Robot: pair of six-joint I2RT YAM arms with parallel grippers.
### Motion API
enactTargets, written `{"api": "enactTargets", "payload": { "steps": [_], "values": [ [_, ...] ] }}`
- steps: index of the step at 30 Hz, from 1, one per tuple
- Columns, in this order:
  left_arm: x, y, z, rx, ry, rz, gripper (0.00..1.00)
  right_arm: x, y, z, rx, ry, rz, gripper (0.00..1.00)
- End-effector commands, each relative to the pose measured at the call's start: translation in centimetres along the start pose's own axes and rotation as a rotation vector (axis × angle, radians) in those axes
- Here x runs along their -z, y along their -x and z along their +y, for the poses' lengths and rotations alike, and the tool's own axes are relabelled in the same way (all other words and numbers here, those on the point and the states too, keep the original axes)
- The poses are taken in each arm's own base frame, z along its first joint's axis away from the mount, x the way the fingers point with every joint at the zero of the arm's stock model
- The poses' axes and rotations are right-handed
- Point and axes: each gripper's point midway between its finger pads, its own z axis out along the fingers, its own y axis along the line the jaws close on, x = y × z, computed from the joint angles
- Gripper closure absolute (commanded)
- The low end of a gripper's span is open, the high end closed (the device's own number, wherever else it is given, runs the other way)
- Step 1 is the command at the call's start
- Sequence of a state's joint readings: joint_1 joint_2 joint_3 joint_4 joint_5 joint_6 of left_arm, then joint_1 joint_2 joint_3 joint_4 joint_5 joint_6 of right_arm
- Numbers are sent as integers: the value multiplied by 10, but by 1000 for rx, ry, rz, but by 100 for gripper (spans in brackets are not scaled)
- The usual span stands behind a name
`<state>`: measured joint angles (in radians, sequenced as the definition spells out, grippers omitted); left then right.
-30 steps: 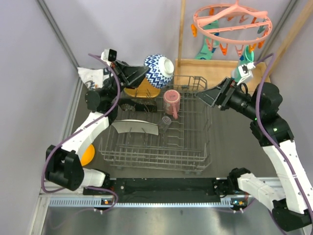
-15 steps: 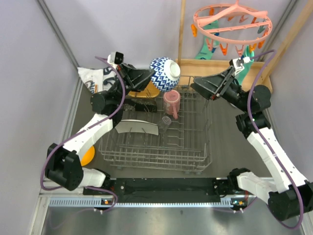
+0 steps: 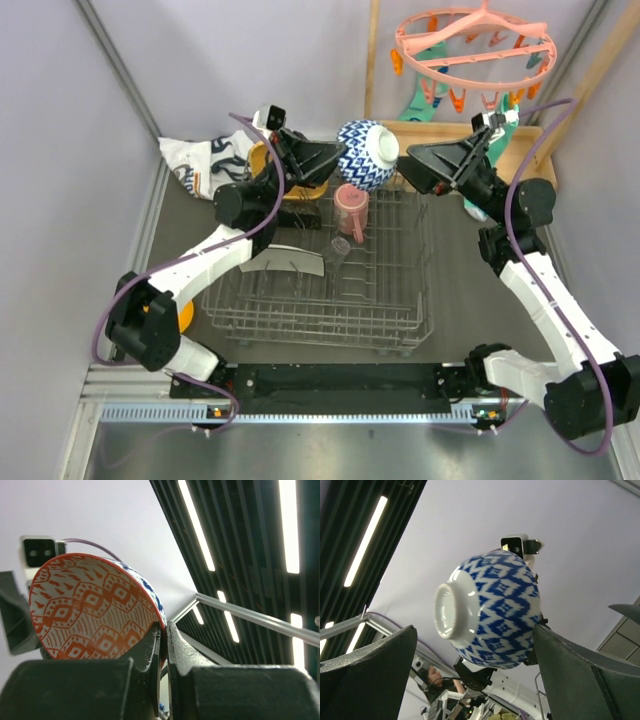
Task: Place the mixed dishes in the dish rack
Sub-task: Pass the bowl from the left arm to the right
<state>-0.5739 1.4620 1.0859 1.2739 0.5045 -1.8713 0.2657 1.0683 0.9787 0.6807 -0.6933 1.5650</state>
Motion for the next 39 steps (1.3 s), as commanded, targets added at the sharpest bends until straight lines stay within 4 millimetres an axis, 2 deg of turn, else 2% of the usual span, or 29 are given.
{"api": "enactTargets", "payload": {
  "steps": [1, 6, 15, 21, 25, 27, 28, 29, 30, 31, 32, 33, 34, 39],
  "values": [
    [-6, -28, -79, -170, -313, 85, 100, 6, -10, 16, 28, 54, 26, 3],
    [-10, -29, -85, -180, -327, 90, 100, 8, -12, 12, 29, 44, 28, 3],
    [-9, -36, -76, -147, -337, 84, 100, 8, -10, 24, -18, 149, 26, 3],
    [-9, -37, -77, -153, -340, 84, 100, 9, -12, 27, -19, 147, 35, 3],
    [-11, -37, -76, -156, -340, 85, 100, 9, -15, 21, 12, 112, 51, 3],
    [-13, -37, -78, -161, -346, 86, 100, 7, -16, 2, -5, -45, 64, 3],
    [-15, -36, -78, -165, -346, 82, 100, 9, -12, -18, 157, -148, 61, 3],
    [-18, -34, -79, -168, -336, 78, 100, 26, -16, -45, 82, -429, 79, 3],
    [-20, -34, -80, -173, -333, 79, 100, 36, 3, -62, 167, -572, -2, 3],
    [-22, -33, -78, -188, -320, 79, 100, 50, 6, -72, 275, -667, 17, 3],
    [-26, -33, -75, -191, -298, 88, 100, 55, 14, -65, 326, -705, -2, 3],
    [-28, -34, -72, -198, -286, 95, 100, 69, 15, -71, 343, -780, -18, 3],
    [-28, -34, -70, -199, -278, 99, 100, 72, 16, -69, 373, -786, -15, 3],
    [-26, -32, -62, -169, -287, 101, 100, 73, 13, -60, 376, -754, -26, 3]
  ]
}}
